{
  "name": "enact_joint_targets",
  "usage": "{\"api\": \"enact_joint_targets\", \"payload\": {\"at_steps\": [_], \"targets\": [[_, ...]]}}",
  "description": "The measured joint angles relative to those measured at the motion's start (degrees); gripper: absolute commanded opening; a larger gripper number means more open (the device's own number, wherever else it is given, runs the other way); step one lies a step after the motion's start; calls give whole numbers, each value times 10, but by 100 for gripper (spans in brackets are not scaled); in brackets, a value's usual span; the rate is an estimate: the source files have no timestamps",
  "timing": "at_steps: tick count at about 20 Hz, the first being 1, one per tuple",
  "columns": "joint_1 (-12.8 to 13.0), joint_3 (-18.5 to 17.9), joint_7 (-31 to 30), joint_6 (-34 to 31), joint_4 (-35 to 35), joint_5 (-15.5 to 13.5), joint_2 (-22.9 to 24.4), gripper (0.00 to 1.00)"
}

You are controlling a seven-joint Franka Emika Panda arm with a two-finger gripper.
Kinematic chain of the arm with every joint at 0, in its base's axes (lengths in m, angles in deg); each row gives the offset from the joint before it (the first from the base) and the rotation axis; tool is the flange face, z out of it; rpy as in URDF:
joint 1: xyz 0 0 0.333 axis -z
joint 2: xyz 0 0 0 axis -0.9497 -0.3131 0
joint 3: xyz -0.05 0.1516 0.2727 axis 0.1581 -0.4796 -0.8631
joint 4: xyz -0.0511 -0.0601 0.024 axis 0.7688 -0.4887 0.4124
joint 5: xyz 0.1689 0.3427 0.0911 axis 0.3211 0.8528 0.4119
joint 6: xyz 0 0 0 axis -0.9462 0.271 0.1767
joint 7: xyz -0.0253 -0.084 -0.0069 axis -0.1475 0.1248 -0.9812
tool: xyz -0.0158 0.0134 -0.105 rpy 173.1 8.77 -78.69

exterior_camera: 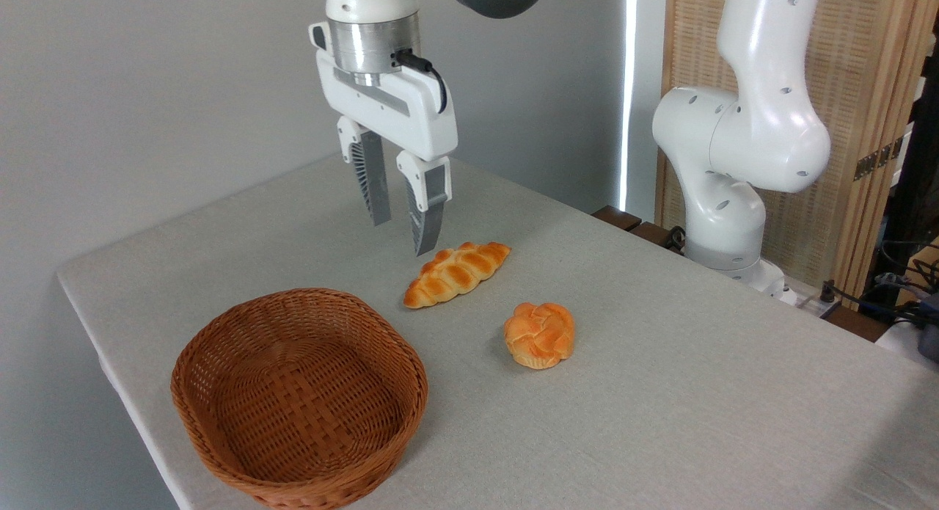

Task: Put bread into the basket
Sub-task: 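Lower the open gripper down onto the braided bread roll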

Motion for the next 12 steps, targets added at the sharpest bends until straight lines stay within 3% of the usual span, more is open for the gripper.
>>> {"api": "enact_joint_targets", "payload": {"at_steps": [3,8,12], "targets": [[17,9,1,0,31,0,13,100],[22,90,-4,0,76,0,28,100],[22,108,-4,0,101,-11,50,100]]}}
